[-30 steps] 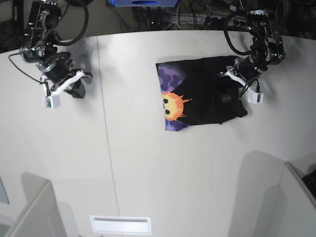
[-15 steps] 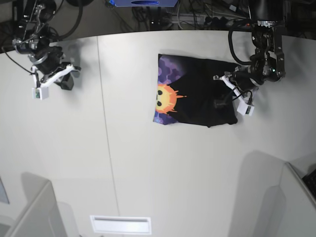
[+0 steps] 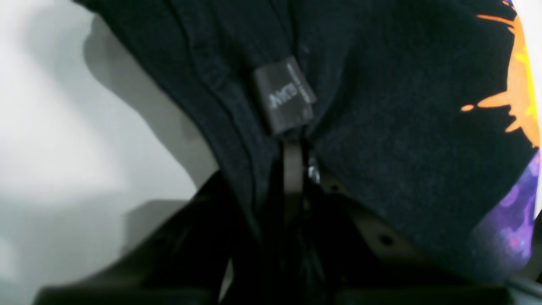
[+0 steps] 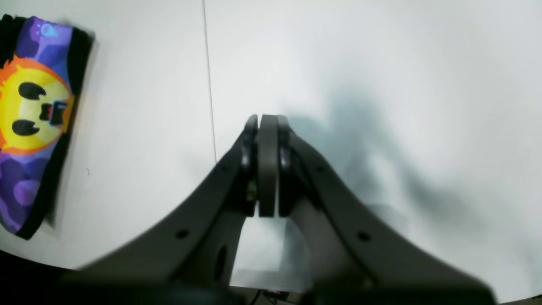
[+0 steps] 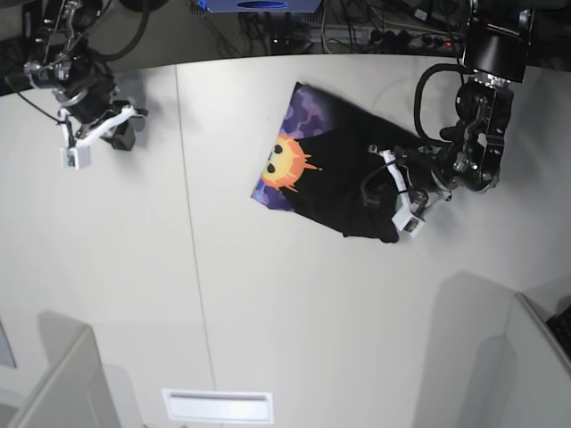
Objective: Fold the T-shirt properly
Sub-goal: 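Drag the bundle with the left gripper, rotating it upright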
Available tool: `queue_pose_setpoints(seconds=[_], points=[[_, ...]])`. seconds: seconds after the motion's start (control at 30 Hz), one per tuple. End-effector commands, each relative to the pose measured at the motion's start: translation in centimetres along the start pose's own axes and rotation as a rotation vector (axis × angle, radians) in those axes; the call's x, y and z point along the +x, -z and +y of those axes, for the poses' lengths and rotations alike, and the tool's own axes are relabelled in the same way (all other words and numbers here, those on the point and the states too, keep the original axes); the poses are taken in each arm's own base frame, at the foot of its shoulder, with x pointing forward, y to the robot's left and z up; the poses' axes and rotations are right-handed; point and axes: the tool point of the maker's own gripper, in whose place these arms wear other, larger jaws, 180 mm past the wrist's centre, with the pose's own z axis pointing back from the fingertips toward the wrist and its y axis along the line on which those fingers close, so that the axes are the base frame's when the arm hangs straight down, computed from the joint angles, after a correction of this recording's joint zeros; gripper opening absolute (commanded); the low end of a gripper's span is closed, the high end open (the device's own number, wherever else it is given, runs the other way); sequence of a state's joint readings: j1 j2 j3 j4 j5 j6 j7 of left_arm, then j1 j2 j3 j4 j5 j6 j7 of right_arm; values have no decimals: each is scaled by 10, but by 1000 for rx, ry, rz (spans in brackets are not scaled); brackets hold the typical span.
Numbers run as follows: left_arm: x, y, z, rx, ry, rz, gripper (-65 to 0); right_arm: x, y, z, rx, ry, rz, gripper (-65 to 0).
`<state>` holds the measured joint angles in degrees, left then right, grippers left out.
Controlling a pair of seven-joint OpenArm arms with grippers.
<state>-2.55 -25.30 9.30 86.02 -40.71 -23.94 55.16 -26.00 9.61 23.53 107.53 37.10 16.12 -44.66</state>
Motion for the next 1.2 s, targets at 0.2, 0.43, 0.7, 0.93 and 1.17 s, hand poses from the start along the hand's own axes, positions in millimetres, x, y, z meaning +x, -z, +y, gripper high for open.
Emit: queue_pose_setpoints(seconds=[0.2, 0.43, 0.7, 0.93, 1.17], points=[[26, 1, -8, -14, 184, 36, -650, 8, -4, 1, 8, -14, -30, -650], [36, 6, -8, 145, 522, 119, -650, 6, -5, -1, -4, 23, -39, -650], [46, 12, -26, 161, 864, 173, -650, -3, -15, -19, -64, 104, -56, -650], [52, 30, -49, 123, 1047, 97, -650, -12, -16, -18, -66, 127, -46, -650], [37, 47, -82, 24, 1174, 61, -650, -16, -17, -18, -68, 128, -36, -650]])
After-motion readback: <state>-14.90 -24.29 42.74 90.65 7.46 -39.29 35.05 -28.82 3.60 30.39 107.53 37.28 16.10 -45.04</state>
